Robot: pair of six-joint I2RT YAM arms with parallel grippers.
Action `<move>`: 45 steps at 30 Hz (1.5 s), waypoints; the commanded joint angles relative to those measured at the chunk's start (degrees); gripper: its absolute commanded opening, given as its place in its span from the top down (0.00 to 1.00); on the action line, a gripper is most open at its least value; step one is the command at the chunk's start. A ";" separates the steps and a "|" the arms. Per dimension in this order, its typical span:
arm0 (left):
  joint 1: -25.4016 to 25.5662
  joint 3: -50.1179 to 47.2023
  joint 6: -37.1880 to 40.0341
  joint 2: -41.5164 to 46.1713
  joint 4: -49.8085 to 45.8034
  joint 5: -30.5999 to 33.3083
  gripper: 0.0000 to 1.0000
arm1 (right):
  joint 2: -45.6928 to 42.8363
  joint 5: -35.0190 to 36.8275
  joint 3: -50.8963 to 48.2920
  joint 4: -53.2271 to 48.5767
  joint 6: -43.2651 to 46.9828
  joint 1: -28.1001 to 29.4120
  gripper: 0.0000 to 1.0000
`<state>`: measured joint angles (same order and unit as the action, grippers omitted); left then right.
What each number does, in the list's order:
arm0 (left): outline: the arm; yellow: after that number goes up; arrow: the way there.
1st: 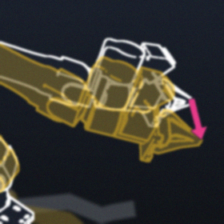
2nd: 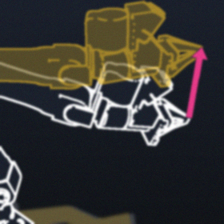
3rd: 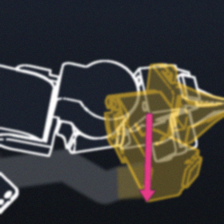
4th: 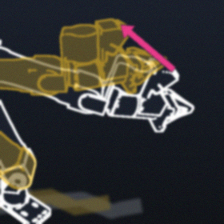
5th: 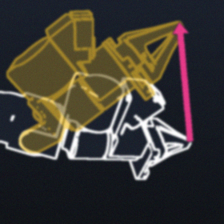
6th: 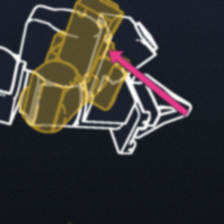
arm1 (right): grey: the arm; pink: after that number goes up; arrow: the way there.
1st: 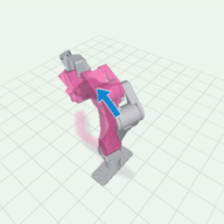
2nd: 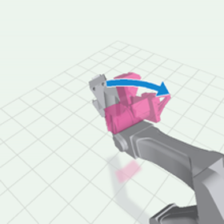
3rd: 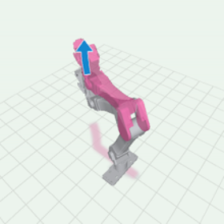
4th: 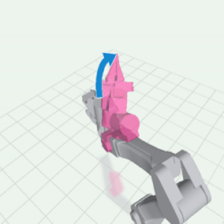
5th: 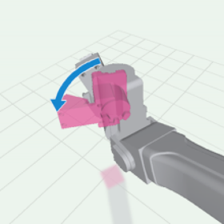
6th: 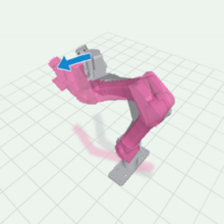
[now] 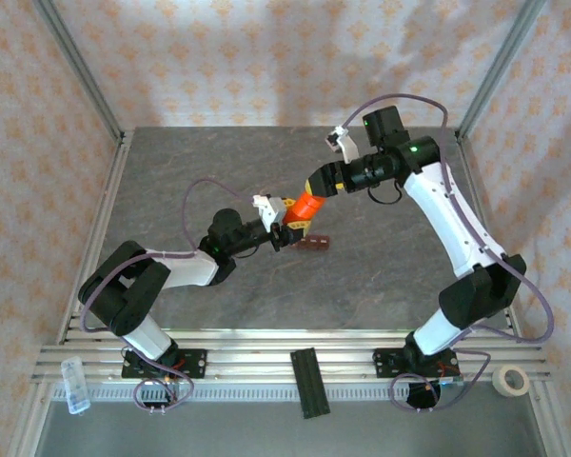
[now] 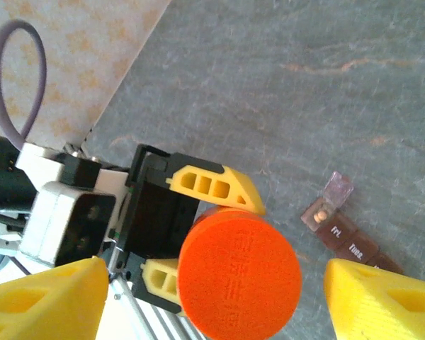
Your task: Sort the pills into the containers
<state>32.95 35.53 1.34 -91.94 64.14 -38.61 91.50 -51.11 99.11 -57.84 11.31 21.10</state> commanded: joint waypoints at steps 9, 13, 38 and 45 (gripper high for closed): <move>-0.43 1.91 -1.34 1.82 3.51 -2.58 1.00 | 0.87 -2.59 -2.51 -1.83 2.86 0.06 0.29; -0.43 1.91 -1.35 1.91 3.62 -2.59 1.00 | 1.44 -2.51 -2.78 -1.66 2.67 0.02 0.32; -0.41 1.52 -1.27 2.01 4.15 -1.45 1.00 | 0.04 2.33 -13.20 14.54 -17.53 0.49 0.67; -0.35 0.86 -0.11 2.29 4.04 0.96 1.00 | -5.60 16.57 -23.99 28.90 -43.09 5.48 0.67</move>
<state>32.10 35.18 -0.25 -91.96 58.61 -37.54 87.29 -46.48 78.91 -36.03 -16.95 23.88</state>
